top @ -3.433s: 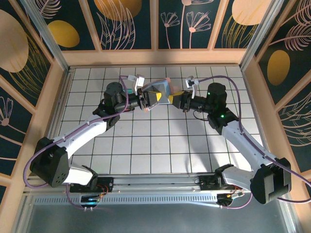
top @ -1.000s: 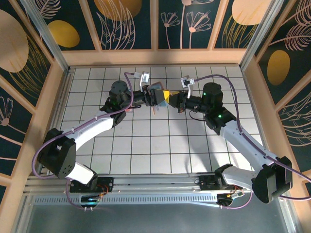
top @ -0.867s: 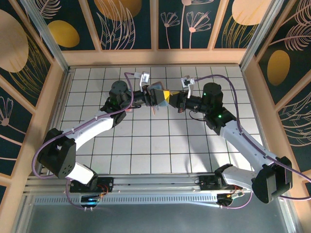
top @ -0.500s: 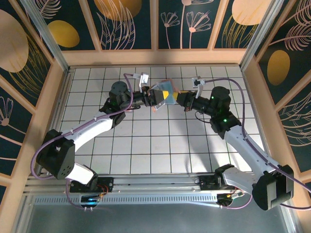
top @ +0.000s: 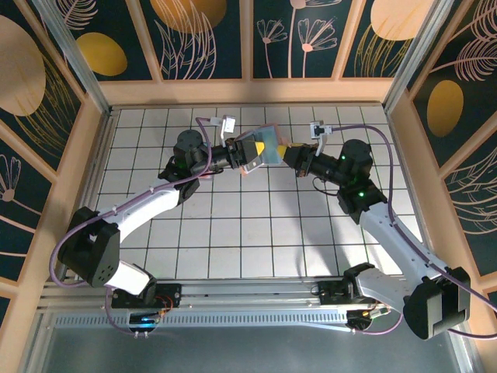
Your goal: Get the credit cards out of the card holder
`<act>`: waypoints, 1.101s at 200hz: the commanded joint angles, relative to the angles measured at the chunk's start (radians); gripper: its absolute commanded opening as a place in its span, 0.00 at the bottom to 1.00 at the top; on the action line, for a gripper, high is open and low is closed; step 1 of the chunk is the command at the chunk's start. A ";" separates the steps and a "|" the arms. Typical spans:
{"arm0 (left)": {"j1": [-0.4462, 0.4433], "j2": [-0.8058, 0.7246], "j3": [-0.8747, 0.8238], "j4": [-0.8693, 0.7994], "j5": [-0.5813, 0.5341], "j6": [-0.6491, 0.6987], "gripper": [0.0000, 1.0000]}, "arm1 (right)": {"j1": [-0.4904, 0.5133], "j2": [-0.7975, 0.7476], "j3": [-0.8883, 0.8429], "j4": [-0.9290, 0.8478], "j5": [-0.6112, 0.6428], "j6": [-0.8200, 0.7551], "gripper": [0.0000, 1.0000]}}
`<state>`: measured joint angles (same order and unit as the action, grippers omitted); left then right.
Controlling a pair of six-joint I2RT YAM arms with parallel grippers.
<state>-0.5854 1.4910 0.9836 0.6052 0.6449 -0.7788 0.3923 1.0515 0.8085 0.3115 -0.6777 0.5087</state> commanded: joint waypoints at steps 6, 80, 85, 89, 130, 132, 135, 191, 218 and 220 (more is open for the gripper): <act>-0.011 -0.003 -0.005 0.011 0.037 0.009 0.32 | -0.007 0.000 -0.008 0.105 -0.051 0.046 0.06; -0.010 0.011 0.001 0.029 0.045 0.003 0.32 | -0.007 0.009 -0.014 0.162 -0.086 0.093 0.06; -0.011 0.011 0.002 0.031 0.048 0.003 0.32 | -0.007 0.011 -0.014 0.162 -0.084 0.094 0.03; -0.010 0.011 0.002 0.031 0.047 0.002 0.33 | -0.007 0.011 -0.014 0.162 -0.081 0.094 0.01; -0.011 0.012 0.004 0.031 0.048 0.001 0.55 | -0.007 0.025 -0.022 0.209 -0.103 0.128 0.00; -0.010 0.013 0.004 0.031 0.048 0.000 0.56 | -0.007 0.026 -0.022 0.211 -0.103 0.129 0.00; -0.011 0.014 0.003 0.033 0.051 0.001 0.58 | -0.008 0.025 -0.021 0.211 -0.102 0.131 0.00; -0.011 0.009 0.003 0.040 0.056 -0.009 0.92 | -0.009 0.024 -0.019 0.175 -0.059 0.107 0.00; -0.010 0.008 0.006 0.040 0.052 -0.014 0.99 | -0.010 0.016 -0.013 0.150 -0.032 0.095 0.00; -0.010 0.008 0.005 0.040 0.052 -0.015 0.99 | -0.010 0.015 -0.013 0.147 -0.030 0.093 0.00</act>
<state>-0.5896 1.4933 0.9836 0.6098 0.6792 -0.7910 0.3866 1.0821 0.7895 0.4301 -0.7361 0.6163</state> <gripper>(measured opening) 0.982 0.048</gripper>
